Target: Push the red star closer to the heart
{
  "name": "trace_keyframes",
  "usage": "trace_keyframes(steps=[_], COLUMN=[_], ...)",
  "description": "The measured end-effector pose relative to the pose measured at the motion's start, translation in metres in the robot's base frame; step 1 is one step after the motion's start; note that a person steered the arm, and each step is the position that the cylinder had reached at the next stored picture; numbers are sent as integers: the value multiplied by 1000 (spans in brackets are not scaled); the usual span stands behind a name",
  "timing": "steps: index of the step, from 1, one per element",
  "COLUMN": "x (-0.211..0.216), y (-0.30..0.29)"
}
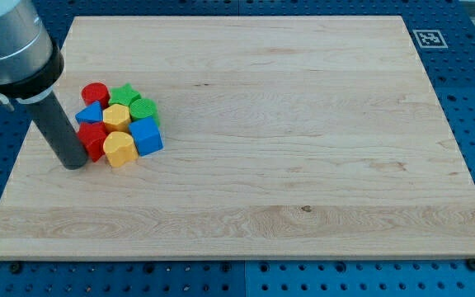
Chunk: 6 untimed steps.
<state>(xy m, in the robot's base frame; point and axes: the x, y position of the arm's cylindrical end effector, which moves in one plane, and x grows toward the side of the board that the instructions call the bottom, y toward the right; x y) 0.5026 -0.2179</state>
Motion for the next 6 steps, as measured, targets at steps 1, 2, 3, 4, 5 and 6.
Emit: trace_keyframes(steps=[1,2,3,4,5,6], x=[0,-5,-30,-42,-42,-20], y=[0,-31,-57,-20,35,44])
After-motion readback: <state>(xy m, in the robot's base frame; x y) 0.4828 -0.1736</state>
